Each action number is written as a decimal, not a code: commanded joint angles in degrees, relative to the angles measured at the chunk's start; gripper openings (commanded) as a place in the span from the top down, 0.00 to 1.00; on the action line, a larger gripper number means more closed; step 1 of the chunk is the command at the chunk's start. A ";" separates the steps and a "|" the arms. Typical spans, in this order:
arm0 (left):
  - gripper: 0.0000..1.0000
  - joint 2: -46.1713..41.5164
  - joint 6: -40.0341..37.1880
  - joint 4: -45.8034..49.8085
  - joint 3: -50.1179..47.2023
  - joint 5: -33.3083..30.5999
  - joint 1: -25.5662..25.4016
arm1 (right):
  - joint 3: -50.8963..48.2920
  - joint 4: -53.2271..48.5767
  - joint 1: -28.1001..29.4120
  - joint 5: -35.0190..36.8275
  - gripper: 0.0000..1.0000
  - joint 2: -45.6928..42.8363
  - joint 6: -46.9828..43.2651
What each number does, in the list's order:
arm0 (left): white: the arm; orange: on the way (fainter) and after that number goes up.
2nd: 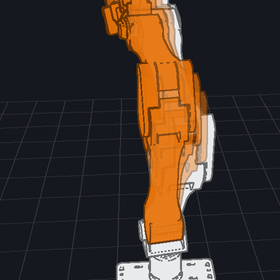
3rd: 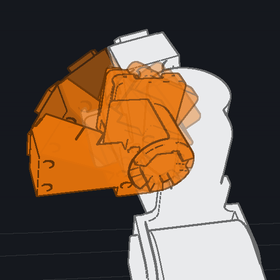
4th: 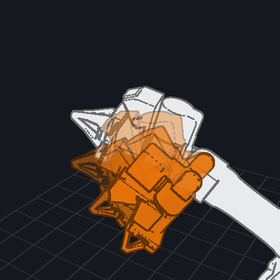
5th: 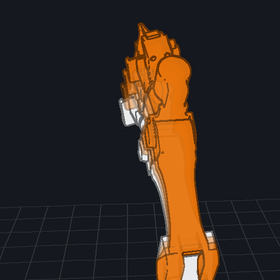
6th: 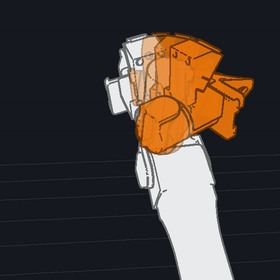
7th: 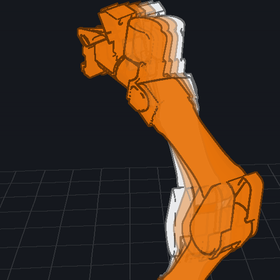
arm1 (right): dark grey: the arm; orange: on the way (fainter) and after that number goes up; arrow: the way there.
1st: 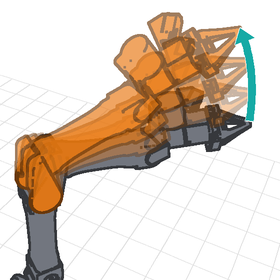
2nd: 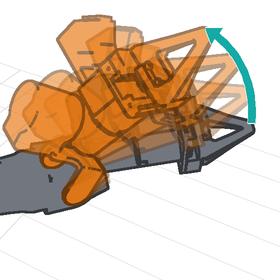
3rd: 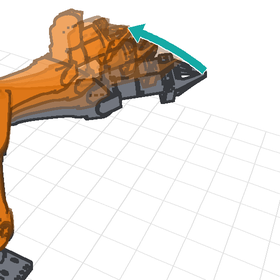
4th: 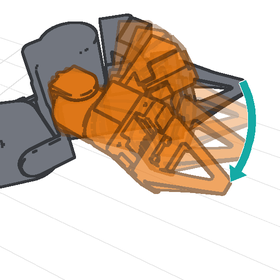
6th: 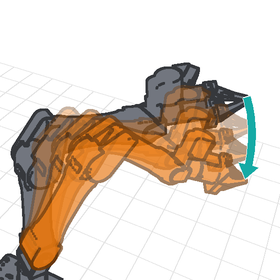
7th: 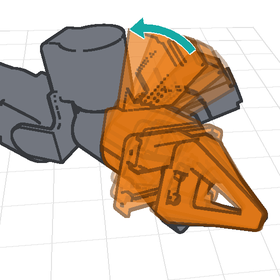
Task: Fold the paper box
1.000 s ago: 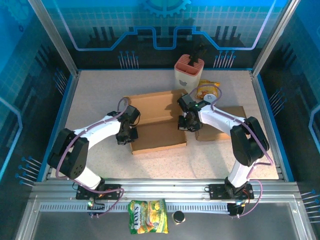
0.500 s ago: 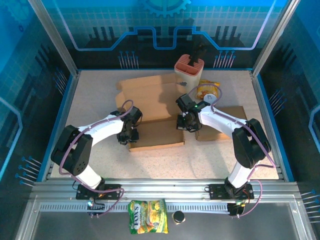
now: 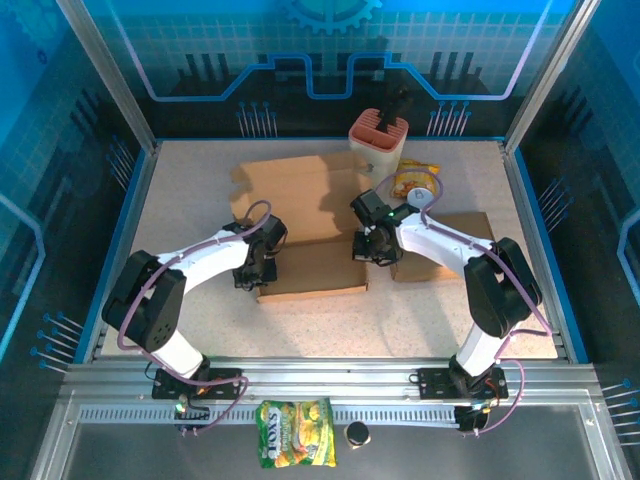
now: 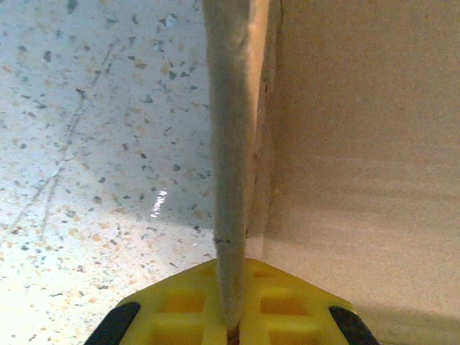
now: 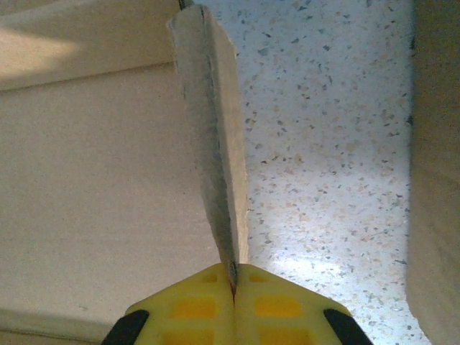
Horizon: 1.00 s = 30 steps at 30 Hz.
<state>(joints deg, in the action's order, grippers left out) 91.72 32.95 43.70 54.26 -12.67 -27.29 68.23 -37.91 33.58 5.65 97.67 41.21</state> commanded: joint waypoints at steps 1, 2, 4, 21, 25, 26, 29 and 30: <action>1.00 -2.97 1.84 3.57 0.78 -6.65 -1.22 | -0.73 0.39 1.59 1.63 1.00 -3.06 1.40; 1.00 -3.53 2.28 3.59 0.55 -7.44 -1.35 | -0.73 0.18 1.88 2.03 1.00 -3.14 1.50; 1.00 -4.23 2.52 2.70 -0.10 -7.26 -1.42 | -0.80 0.04 2.34 2.58 1.00 -3.30 1.75; 0.59 -1.15 -4.21 -4.86 -0.01 5.73 3.87 | -1.87 1.15 2.72 1.92 1.00 -3.36 1.47; 0.61 0.14 -4.92 -3.31 0.21 3.45 3.83 | -1.69 1.24 2.76 1.89 1.00 -3.28 1.46; 0.62 0.57 -5.10 -2.78 0.44 2.69 3.89 | -1.69 1.26 2.72 1.79 1.00 -3.19 1.54; 0.68 1.83 -5.66 -1.73 1.21 -0.25 3.90 | -1.52 1.26 2.81 1.89 1.00 -3.01 1.57; 0.71 1.97 -5.74 -1.65 1.37 -1.11 3.82 | -1.44 1.18 2.80 1.85 1.00 -3.01 1.57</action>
<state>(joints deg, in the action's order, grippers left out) 92.73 28.40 39.42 53.65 -10.44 -23.51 66.46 -37.43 35.62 7.49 95.77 42.04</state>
